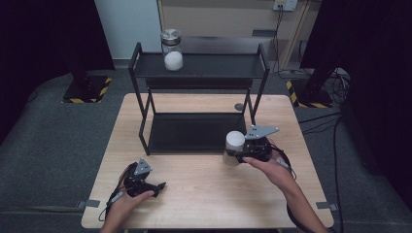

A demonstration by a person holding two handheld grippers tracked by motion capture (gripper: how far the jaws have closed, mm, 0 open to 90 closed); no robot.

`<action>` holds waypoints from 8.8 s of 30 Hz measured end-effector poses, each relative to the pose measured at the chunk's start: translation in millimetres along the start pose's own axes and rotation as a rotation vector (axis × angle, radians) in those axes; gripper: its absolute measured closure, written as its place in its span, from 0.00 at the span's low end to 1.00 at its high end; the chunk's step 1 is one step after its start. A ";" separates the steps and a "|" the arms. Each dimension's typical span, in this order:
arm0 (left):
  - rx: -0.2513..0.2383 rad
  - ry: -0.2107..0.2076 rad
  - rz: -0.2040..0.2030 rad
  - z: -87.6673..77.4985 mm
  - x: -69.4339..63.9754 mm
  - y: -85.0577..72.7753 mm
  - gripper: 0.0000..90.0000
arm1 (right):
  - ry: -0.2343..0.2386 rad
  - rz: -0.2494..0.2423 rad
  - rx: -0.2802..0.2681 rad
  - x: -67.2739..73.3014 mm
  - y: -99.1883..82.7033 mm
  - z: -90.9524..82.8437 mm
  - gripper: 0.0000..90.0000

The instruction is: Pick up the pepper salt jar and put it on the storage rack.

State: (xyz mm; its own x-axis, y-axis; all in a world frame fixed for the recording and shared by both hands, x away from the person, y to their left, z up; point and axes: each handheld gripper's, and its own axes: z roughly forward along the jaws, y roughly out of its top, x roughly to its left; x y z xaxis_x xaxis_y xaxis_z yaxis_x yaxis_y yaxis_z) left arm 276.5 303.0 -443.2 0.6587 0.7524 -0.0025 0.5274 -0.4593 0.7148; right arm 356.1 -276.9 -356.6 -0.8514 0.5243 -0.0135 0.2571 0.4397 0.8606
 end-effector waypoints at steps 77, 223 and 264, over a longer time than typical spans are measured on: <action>0.003 -0.004 0.003 -0.1 1.1 0.5 0.02 | -0.009 -0.033 -0.031 -34.1 141.6 -54.6 0.40; 0.003 -0.005 0.003 -0.1 1.3 0.5 0.02 | -0.093 0.034 -0.028 -93.0 282.3 -26.9 0.39; 0.004 -0.005 0.003 -0.1 1.2 0.6 0.02 | -0.156 -0.003 -0.007 -61.7 273.2 -57.6 0.03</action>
State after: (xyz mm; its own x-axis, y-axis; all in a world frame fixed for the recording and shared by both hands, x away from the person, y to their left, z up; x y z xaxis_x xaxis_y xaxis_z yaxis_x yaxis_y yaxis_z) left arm 277.6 303.6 -442.7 0.6630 0.7486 -0.0036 0.5271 -0.4635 0.7123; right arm 452.6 -231.2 -91.3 -0.7710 0.6298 -0.0948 0.2507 0.4369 0.8639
